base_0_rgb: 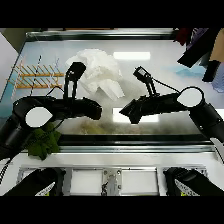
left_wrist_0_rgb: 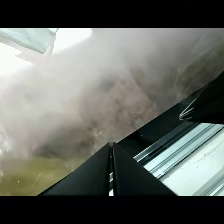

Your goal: Fold the clothes and pants, and hang the long-sleeved shirts on hangers.

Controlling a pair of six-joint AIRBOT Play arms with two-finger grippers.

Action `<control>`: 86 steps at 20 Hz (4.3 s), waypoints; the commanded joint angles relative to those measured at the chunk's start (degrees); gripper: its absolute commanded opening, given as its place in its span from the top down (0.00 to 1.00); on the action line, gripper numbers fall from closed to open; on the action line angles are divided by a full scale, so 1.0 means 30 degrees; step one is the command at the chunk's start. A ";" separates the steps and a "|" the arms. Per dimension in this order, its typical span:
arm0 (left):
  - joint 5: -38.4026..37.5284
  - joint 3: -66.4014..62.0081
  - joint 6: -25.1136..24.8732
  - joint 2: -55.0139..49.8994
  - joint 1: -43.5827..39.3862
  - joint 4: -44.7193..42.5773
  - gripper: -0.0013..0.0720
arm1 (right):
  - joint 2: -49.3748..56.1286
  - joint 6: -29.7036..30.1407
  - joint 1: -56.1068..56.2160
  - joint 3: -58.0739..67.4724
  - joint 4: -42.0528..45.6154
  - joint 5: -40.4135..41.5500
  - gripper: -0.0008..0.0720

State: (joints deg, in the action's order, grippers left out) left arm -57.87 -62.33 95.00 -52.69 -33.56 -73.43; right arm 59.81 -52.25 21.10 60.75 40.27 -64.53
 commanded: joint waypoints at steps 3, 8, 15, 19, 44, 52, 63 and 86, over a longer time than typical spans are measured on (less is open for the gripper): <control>0.0007 0.0007 -0.0007 -0.0007 -0.0007 -0.0007 0.96 | 0.0007 -0.0007 0.0015 -0.0007 -0.0007 -0.0007 0.97; 0.0117 0.0007 -0.0007 -0.0007 -0.0007 -0.0015 0.96 | 0.0007 -0.0007 0.0015 -0.0007 -0.0007 -0.0007 0.97; -0.3475 -0.1494 0.1341 -0.0036 0.3810 -0.6251 0.01 | 0.0007 -0.0007 0.0015 -0.0007 -0.0007 -0.0007 0.97; -0.6018 -0.0372 0.1486 -0.0036 0.9748 -1.1169 0.01 | 0.0015 -0.0007 0.0015 -0.0007 -0.0007 0.0000 0.97; -0.4874 -0.1996 -0.1239 0.3439 1.4090 0.0933 0.96 | -0.0073 0.0000 -0.0277 0.0066 -0.4408 0.0605 0.97; -0.2193 -0.3279 0.3577 0.2106 0.0984 -0.2652 0.96 | -0.2696 -0.5304 -0.6929 0.0131 -0.0255 0.3424 0.97; -0.0313 -1.6495 0.1967 -1.4899 -0.5370 -0.3024 0.91 | -0.4335 -1.0535 -0.8677 0.0131 1.1883 0.3373 0.97; 0.0124 0.8459 -0.2368 -0.5814 1.1417 0.3213 0.00 | -0.1464 -1.1030 -0.8677 -0.0976 1.3063 0.0029 0.02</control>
State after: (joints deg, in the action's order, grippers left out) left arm -60.42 -41.56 93.62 -68.97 -1.37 -72.18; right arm 53.60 -85.54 -4.91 59.46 79.40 -61.84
